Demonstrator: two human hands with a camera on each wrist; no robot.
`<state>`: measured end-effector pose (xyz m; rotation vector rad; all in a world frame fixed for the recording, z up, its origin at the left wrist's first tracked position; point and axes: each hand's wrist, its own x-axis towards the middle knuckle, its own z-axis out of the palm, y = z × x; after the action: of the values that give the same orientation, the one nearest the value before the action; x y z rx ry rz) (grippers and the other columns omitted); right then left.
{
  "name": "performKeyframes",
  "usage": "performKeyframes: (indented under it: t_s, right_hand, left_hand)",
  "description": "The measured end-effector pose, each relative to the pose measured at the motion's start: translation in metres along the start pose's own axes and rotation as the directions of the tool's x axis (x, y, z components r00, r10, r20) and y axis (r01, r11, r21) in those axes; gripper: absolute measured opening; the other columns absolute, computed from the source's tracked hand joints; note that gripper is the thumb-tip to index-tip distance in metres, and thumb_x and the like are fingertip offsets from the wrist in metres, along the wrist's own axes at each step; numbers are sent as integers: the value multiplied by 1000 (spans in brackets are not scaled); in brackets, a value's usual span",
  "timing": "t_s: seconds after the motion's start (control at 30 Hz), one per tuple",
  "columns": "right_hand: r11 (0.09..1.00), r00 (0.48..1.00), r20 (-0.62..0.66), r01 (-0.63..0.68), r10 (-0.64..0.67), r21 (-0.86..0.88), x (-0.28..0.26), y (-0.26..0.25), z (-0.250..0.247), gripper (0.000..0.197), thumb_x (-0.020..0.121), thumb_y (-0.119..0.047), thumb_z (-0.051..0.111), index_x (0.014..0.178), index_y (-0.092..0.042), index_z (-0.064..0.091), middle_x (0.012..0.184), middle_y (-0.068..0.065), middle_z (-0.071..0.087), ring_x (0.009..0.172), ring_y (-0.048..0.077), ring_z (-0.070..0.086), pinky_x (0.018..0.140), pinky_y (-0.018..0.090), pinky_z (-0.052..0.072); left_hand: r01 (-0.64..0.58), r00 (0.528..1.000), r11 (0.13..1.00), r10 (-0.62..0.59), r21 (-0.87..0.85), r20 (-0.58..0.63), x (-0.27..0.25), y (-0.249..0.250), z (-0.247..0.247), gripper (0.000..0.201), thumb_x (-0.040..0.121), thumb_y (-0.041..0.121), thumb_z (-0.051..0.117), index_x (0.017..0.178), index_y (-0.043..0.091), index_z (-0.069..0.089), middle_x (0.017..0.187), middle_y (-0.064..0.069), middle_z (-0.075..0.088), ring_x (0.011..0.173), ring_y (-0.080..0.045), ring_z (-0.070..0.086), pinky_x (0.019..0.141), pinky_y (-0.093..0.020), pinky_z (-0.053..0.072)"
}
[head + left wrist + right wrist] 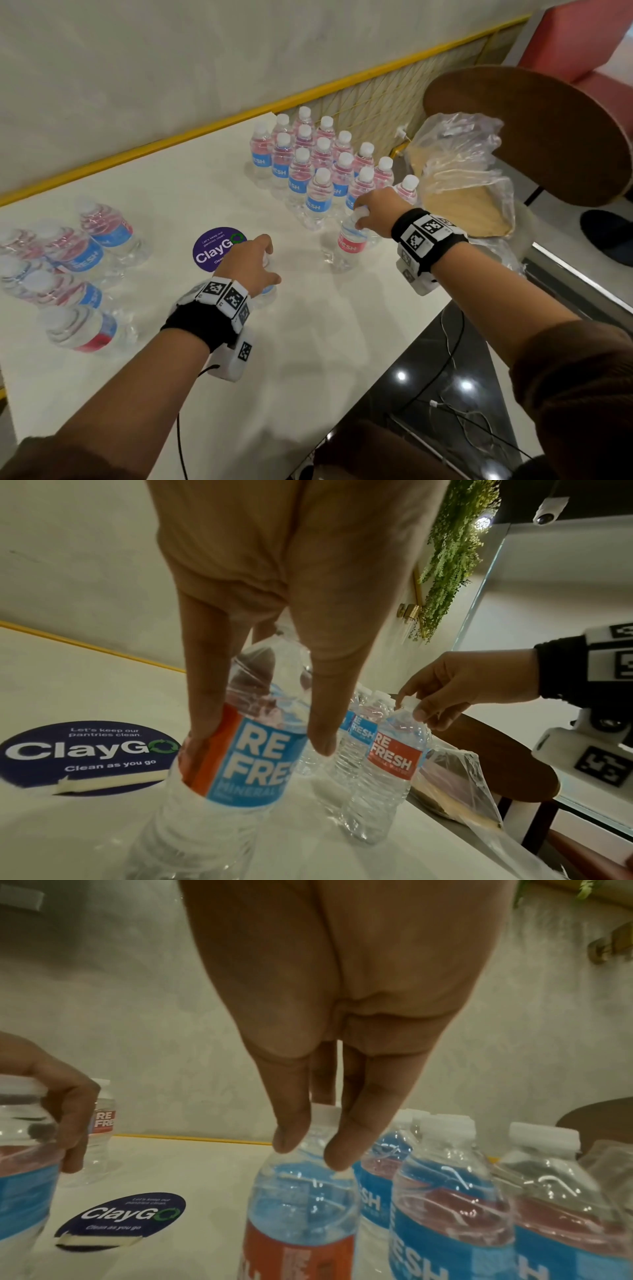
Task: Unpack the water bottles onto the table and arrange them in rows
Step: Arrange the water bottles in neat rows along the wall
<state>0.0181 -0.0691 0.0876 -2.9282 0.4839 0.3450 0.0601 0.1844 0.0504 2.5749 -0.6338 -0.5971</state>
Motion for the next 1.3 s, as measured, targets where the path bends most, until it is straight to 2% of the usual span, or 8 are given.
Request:
performKeyframes:
  t_s: [0.2,0.37,0.5,0.6,0.7,0.87,1.0,1.3]
  right_hand:
    - [999,999,-51,13,-10,50,19,-4,-3,40,84,-19,65,123,-12,60,123,14,60,113,31,54,91,32,43]
    - [995,998,-25,57,-55,78,27,-7,-8,40,88,1,49,119,-19,63,125,11,59,113,30,55,96,36,46]
    - [996,999,-30,-14,17,89,24,-11,-11,55,88,-33,60,138,-18,43,134,13,50,121,30,49,97,37,42]
    - [996,996,8,-94,94,8,28,-10,-16,52,89,-43,57,124,-5,56,120,16,60,105,29,58,88,35,48]
    - [998,994,80,-68,68,3,33,-12,-23,40,87,-32,61,116,-5,63,98,13,69,94,28,64,85,34,52]
    - [1000,997,78,24,-22,-18,42,-13,-27,42,85,-15,64,126,-22,59,122,9,61,108,27,58,89,33,48]
    - [996,996,51,77,-75,-35,49,-14,-24,43,88,0,49,123,-22,61,123,11,59,110,29,56,82,30,43]
    - [998,998,33,51,-49,-45,58,-14,-20,38,89,-10,54,125,-19,60,123,13,59,112,30,56,93,37,49]
  left_hand:
    - [-5,1000,1000,5,-17,-14,-2,-2,0,46,73,25,78,106,13,49,90,-4,53,82,-23,51,67,-27,36]
    - [-6,1000,1000,6,-16,-25,-2,-3,0,45,73,25,78,107,14,49,93,-5,55,84,-25,53,71,-29,42]
    - [-17,999,1000,17,-18,-28,-3,-2,0,45,74,24,78,107,13,50,91,-4,55,86,-25,55,73,-30,45]
    - [-20,1000,1000,19,-17,-24,-2,-1,-1,45,74,24,77,108,13,49,92,-4,55,85,-24,53,72,-30,44]
    - [-14,1000,1000,14,-15,-24,-1,-2,-1,46,74,24,78,108,13,49,93,-4,55,84,-24,53,72,-30,44]
    - [-16,1000,1000,16,-6,-23,0,-2,0,47,74,25,78,109,13,50,94,-5,56,88,-25,56,74,-32,46]
    - [-14,1000,1000,15,1,-16,1,-2,0,47,74,26,78,110,13,50,100,-8,59,90,-25,56,78,-35,48]
    - [-8,1000,1000,8,-2,-15,1,-4,1,46,76,26,76,111,14,49,101,-5,56,88,-22,52,77,-32,46]
